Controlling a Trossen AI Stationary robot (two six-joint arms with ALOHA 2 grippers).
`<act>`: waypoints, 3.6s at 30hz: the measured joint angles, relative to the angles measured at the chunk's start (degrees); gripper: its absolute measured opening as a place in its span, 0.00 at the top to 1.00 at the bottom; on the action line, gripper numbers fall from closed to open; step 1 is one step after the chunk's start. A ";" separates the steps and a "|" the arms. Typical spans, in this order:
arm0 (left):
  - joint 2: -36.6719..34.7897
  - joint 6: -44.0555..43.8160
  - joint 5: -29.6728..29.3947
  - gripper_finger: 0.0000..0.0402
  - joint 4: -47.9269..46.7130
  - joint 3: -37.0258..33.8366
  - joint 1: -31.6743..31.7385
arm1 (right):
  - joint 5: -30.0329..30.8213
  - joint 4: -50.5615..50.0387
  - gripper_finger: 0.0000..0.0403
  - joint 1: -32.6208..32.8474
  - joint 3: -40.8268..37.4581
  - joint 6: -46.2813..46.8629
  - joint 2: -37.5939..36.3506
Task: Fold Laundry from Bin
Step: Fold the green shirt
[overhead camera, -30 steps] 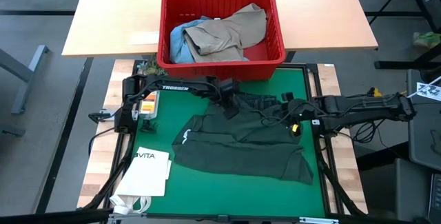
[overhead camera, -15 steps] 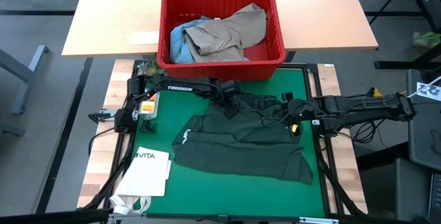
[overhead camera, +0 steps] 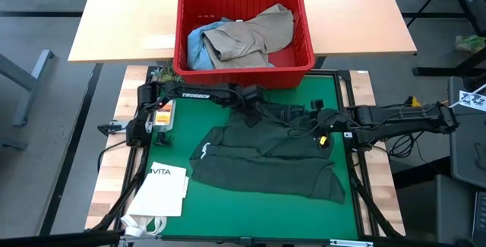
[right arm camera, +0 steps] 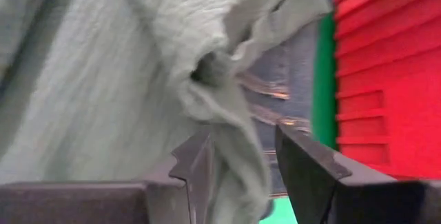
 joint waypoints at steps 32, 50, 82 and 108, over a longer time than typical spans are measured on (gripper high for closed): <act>-1.43 -0.71 -22.59 1.00 -23.57 8.44 -0.82 | -2.51 -10.83 0.62 -11.35 2.93 10.80 0.00; -1.43 -0.60 -17.02 1.00 -23.56 8.44 -2.00 | -15.52 -21.58 0.62 -24.88 2.93 5.19 9.37; -1.64 0.11 -19.45 1.00 -23.43 8.44 -4.59 | -13.74 -17.54 0.97 -24.72 2.93 1.66 28.72; -11.44 -1.68 -26.68 1.00 -31.22 8.48 -20.52 | -26.31 -34.62 0.99 -22.57 11.04 3.63 -0.80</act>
